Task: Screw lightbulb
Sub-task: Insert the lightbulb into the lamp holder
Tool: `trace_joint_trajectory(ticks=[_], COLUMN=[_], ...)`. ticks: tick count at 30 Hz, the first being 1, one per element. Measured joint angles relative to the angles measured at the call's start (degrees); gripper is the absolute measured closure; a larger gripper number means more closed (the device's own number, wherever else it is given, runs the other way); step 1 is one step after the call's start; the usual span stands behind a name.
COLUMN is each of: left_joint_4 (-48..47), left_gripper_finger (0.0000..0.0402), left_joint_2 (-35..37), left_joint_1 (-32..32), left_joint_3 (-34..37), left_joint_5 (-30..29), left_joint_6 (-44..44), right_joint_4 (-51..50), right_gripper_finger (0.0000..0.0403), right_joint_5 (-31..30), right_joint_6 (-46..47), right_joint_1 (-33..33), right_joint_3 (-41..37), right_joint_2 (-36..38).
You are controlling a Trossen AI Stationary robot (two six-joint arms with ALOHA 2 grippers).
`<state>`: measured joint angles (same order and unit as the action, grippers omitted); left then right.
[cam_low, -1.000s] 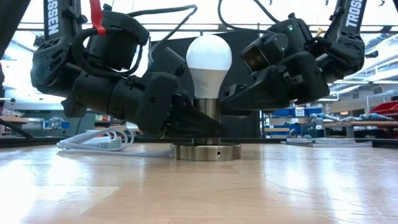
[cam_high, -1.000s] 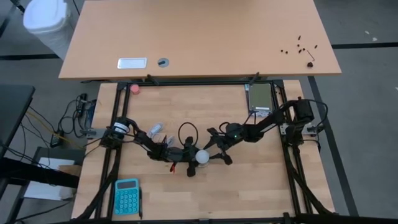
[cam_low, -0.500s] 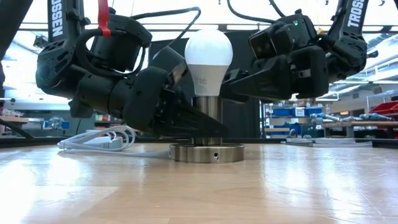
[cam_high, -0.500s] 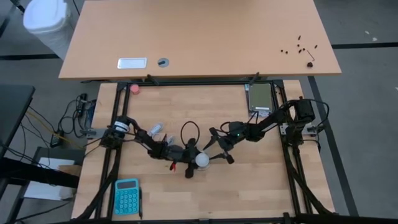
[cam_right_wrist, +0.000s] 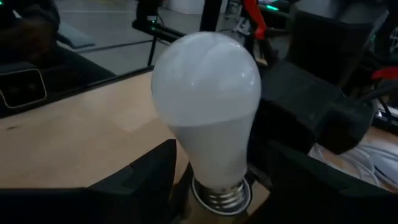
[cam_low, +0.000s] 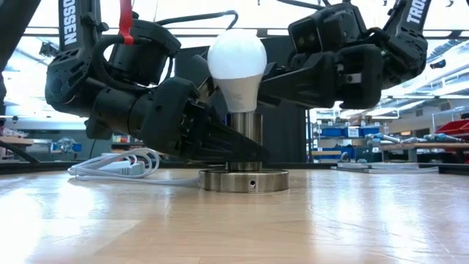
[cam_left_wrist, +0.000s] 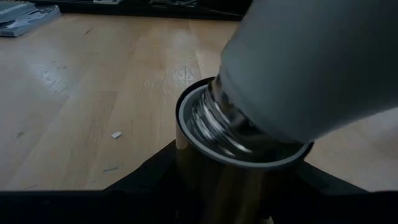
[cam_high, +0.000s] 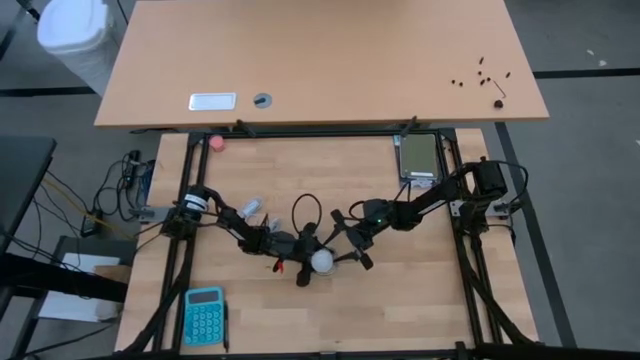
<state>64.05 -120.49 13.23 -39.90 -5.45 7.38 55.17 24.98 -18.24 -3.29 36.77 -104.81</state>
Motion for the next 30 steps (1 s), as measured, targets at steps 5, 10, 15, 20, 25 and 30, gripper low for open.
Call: trace_joint_trajectory(ticks=[5, 10, 15, 20, 25, 30], left_joint_4=[0.0, 0.0, 0.0, -0.2, -0.1, 0.6], left_gripper_finger=[0.0208, 0.0208, 0.0208, 0.0208, 0.0208, 0.0208], left_joint_2=[0.0, 0.0, 0.0, 0.0, 0.0, 0.1], left_joint_1=[0.0, 0.0, 0.0, -0.1, -0.1, -0.2], left_joint_3=[0.0, 0.0, 0.0, 0.0, 0.0, 0.0], left_joint_5=[0.0, 0.0, -0.3, -0.8, -1.3, -9.6], left_joint_6=[0.0, 0.3, 0.4, 0.9, 4.5, 12.1], right_joint_4=[-1.6, -2.2, -3.8, -4.5, -4.6, -20.7], right_gripper_finger=[0.0147, 0.0147, 0.0147, 0.0147, 0.0147, 0.0152], right_joint_5=[-0.7, -2.7, -5.1, -10.7, -12.4, -31.3], right_joint_6=[-0.6, 1.4, 2.1, 4.1, 11.6, 32.1], right_joint_1=[0.5, 1.2, 0.7, -0.9, 0.6, 0.4], right_joint_3=[0.0, 0.0, 0.0, -0.1, -2.7, -7.7], right_joint_2=[-0.1, -0.1, -0.1, -0.1, 1.6, 9.9])
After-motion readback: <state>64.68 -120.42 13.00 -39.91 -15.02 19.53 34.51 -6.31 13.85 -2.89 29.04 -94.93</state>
